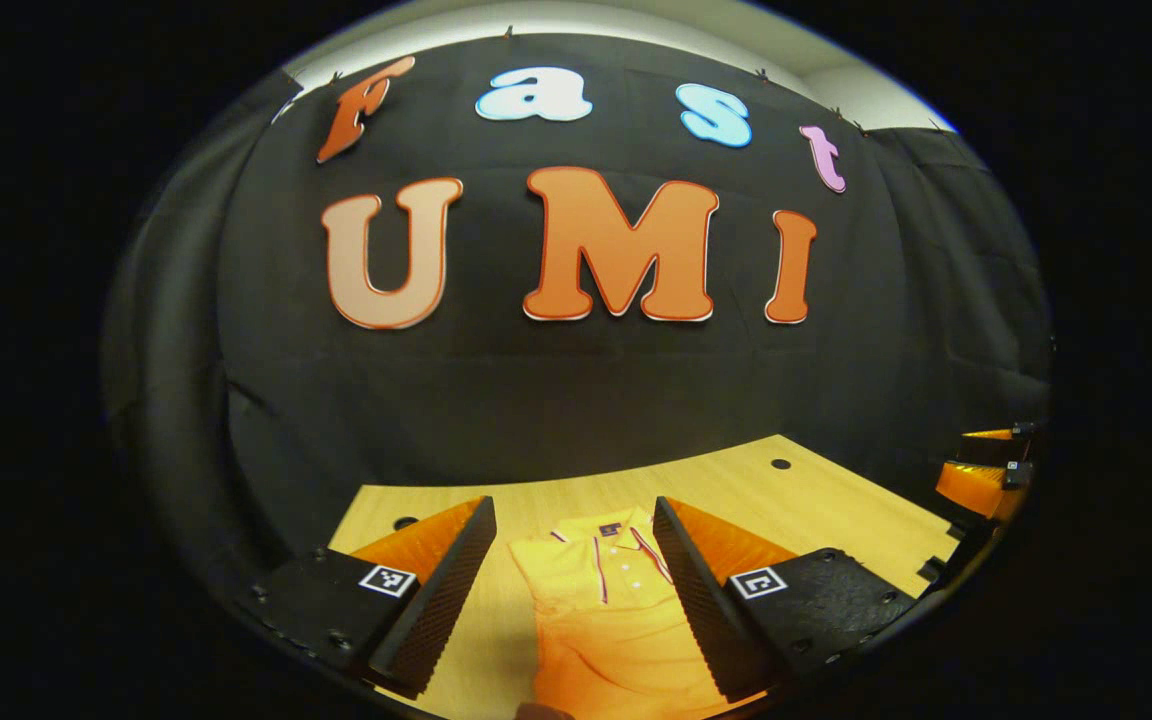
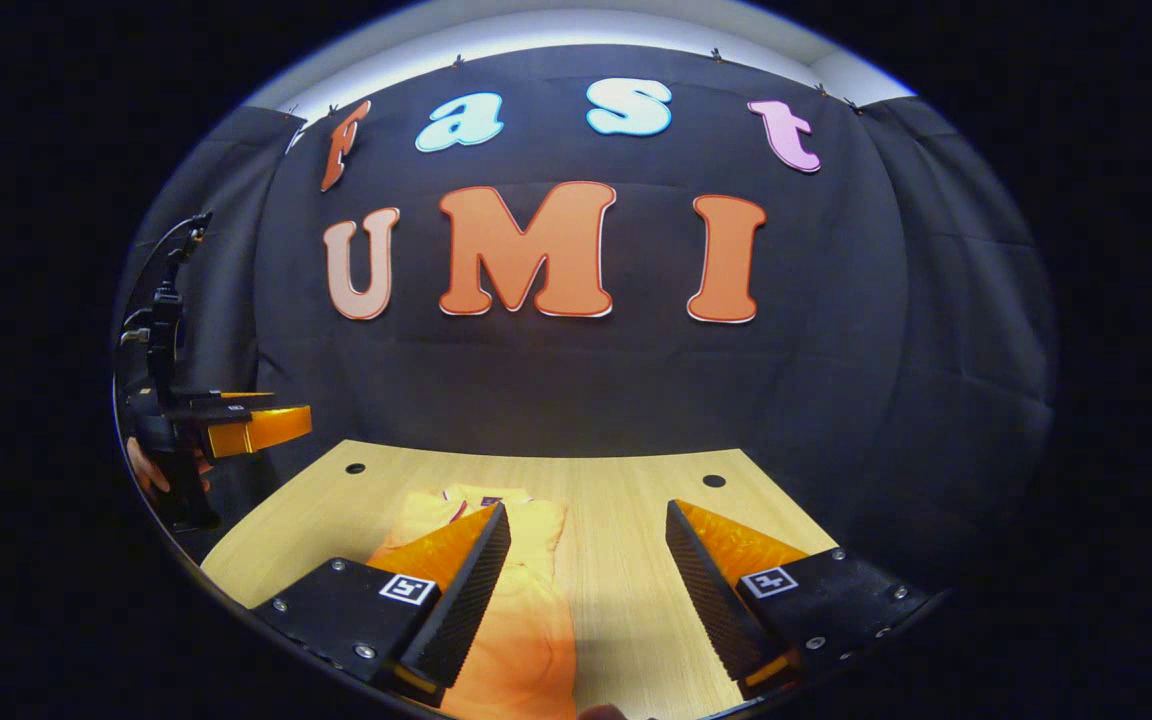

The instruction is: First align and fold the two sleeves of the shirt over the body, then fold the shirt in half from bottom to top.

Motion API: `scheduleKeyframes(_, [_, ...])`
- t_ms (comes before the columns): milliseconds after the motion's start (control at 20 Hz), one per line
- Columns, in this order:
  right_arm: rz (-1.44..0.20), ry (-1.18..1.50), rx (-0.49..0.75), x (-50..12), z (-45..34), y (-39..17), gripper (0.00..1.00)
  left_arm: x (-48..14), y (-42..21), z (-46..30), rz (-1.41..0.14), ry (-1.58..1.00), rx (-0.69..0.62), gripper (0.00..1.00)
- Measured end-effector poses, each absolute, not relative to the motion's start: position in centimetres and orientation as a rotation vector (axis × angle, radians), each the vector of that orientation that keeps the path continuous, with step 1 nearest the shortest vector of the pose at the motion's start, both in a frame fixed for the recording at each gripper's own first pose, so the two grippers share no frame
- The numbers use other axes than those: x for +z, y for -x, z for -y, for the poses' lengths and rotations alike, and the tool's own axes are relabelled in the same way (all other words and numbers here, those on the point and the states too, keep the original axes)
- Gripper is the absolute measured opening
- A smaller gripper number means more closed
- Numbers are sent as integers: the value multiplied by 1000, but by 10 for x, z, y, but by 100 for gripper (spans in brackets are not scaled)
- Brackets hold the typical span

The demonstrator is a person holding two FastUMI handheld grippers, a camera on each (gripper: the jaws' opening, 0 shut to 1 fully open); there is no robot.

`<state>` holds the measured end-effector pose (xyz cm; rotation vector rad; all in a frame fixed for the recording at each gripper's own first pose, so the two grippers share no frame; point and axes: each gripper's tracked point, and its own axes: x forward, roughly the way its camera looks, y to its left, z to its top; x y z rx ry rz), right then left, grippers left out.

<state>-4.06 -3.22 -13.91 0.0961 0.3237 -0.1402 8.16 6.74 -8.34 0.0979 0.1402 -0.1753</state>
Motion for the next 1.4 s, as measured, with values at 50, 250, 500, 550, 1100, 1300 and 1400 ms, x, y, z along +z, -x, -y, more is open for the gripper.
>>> scheduleKeyframes(50, [-312,-96,-125,-141,29,42,95,-78,-67,-69,-98,-102,-162,98])
scheduleKeyframes(250, [-379,-99,-82,-173,21,58,95,-74,-15,-84,-19,-105,-95,97])
scheduleKeyframes(500, [-423,-124,-54,-197,12,84,95,-95,28,-112,-30,-52,8,97])
scheduleKeyframes(550, [-454,-121,-43,-209,9,91,95,-111,35,-107,-82,-39,-1,97])
scheduleKeyframes(1100, [-865,-207,51,-317,-11,176,96,-301,100,-114,-632,-137,-47,98])
scheduleKeyframes(1300, [-977,-210,59,-348,-17,198,96,-362,124,-115,-797,-130,-100,98])
scheduleKeyframes(1400, [-1027,-239,64,-359,-24,205,96,-387,129,-124,-874,-147,-114,98])
